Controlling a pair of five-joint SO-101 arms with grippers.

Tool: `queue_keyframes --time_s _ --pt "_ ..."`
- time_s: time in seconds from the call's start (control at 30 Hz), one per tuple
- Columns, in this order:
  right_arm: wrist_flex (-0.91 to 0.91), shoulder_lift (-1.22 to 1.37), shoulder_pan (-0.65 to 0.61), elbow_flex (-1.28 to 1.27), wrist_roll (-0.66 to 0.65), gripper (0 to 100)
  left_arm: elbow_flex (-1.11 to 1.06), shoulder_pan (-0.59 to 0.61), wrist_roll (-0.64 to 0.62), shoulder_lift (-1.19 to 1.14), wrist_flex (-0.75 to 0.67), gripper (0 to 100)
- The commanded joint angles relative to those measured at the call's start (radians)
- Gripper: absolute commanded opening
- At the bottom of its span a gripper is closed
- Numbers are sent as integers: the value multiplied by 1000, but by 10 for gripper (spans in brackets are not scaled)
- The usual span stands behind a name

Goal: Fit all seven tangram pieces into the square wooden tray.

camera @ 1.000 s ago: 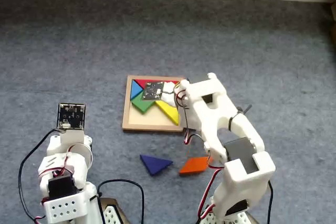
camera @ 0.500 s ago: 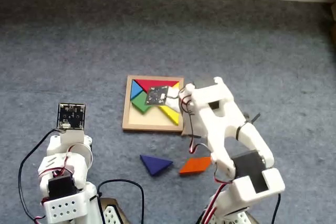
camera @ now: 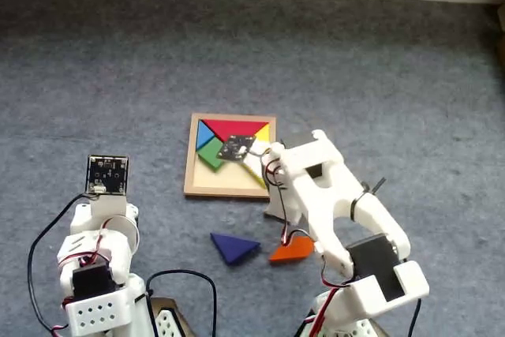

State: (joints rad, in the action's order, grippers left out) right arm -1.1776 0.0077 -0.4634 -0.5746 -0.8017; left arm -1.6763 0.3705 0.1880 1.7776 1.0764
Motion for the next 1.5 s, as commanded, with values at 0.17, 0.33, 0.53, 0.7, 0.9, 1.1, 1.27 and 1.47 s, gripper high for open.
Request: queue_keyframes --time_s 0.17,0.33,0.53,0.7,0.9,1.1,1.27,1.47 --pt "45 -54 -48 -1 41 311 -19 -16 11 27 -15 7" --pt "119 -48 -74 -7 -26 326 -19 -16 11 27 -15 7" --pt "125 -45 -99 -10 -81 325 -19 -16 11 27 -15 7" --pt "125 -44 -97 -12 -83 252 -19 -16 11 27 -15 7" --pt "127 -44 -97 -44 -124 198 -19 -16 11 27 -15 7" --pt "127 -45 -91 -70 -124 194 -19 -16 11 27 -15 7" --pt "127 -48 -76 -68 -124 145 -19 -16 11 27 -15 7" --pt "119 -56 -61 -61 -124 116 -19 -16 11 27 -15 7"
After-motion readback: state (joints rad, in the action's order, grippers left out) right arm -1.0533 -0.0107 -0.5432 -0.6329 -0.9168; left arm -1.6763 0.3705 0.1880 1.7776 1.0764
